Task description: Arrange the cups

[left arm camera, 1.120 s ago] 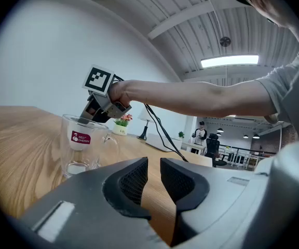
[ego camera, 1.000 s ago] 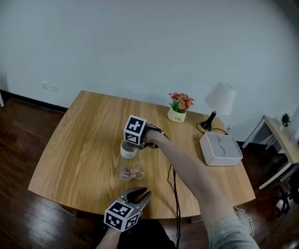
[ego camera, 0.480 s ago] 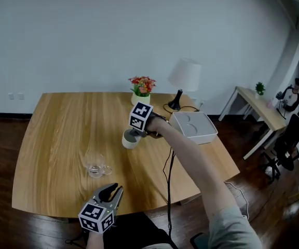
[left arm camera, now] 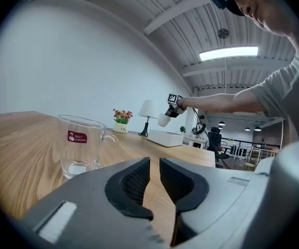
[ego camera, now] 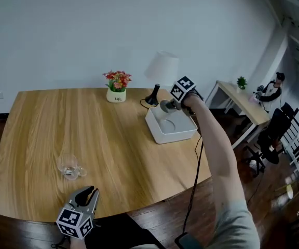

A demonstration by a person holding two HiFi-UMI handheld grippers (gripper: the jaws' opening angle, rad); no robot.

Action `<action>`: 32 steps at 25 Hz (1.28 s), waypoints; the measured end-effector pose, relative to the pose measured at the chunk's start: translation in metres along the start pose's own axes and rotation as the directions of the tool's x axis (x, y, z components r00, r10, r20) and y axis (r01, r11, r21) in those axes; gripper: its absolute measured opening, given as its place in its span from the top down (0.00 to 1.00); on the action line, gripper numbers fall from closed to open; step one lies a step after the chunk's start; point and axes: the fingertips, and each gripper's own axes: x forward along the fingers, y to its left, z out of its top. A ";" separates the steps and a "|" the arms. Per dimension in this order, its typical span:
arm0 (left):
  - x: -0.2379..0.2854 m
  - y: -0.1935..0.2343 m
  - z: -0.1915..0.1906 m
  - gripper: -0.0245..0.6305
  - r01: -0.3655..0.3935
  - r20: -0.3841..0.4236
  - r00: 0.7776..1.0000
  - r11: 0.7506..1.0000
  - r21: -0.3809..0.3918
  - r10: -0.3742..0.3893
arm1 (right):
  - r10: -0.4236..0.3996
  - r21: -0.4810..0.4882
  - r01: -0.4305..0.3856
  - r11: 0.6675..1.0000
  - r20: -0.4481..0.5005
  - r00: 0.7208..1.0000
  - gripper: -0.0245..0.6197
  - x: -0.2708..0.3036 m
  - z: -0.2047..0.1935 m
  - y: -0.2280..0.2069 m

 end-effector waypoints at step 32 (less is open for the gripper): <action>-0.001 0.001 0.007 0.89 -0.048 -0.001 0.999 0.998 0.029 0.048 | 0.005 0.095 -0.004 0.995 -0.009 1.000 0.85 0.068 0.007 -0.077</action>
